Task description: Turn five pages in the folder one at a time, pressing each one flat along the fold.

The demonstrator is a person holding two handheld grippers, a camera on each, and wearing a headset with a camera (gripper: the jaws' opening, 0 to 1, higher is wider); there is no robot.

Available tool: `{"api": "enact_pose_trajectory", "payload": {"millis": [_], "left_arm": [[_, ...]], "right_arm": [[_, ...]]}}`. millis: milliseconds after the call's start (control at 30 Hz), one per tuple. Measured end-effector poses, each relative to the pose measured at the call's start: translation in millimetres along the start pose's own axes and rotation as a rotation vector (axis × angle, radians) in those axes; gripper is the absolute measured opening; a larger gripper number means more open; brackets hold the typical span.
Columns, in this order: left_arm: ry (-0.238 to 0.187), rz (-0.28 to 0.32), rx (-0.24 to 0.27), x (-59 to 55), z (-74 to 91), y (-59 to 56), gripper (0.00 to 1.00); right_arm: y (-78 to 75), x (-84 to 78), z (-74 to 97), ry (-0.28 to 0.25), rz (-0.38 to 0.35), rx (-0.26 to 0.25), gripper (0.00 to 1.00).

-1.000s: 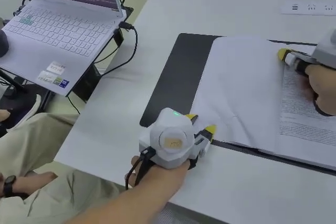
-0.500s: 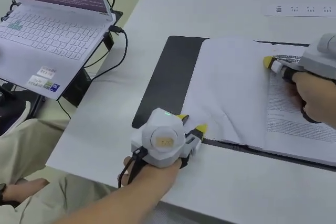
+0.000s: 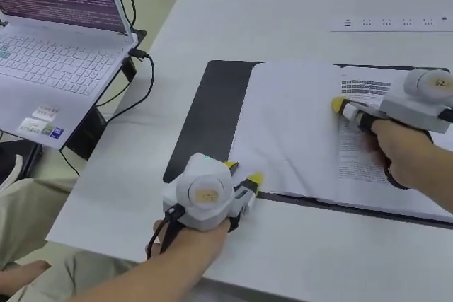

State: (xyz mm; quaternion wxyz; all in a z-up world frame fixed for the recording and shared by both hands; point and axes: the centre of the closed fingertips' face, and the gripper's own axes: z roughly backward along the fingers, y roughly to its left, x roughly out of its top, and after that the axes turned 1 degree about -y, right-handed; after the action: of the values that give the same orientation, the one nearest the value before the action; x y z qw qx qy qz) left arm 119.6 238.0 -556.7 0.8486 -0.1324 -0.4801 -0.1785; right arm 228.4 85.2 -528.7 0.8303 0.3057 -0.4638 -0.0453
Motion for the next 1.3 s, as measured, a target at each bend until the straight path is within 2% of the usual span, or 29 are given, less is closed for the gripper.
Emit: {"api": "enact_pose_trajectory", "payload": {"millis": [500,933,1000,1233,1300], "left_arm": [[-0.01,0.003,-0.001,0.3,0.6,-0.5,0.25],[-0.016,0.002,-0.003,-0.1,1.0,-0.4,0.25],[-0.016,0.003,-0.004,-0.2,1.0,-0.3,0.25],[-0.019,-0.002,-0.006,-0.3,1.1,-0.4,0.25],[-0.021,-0.001,-0.007,-0.3,1.2,-0.3,0.25]], "right_arm": [[7.9,-21.7,21.5,-0.003,-0.076,0.031,0.0],[25.2,-54.3,45.6,0.06,-0.089,0.083,0.0],[30.7,-63.4,50.8,0.082,-0.082,0.101,0.0],[38.5,-81.7,69.3,0.115,-0.115,0.115,0.0],[40.6,-88.7,77.0,0.129,-0.145,0.127,0.0]]}}
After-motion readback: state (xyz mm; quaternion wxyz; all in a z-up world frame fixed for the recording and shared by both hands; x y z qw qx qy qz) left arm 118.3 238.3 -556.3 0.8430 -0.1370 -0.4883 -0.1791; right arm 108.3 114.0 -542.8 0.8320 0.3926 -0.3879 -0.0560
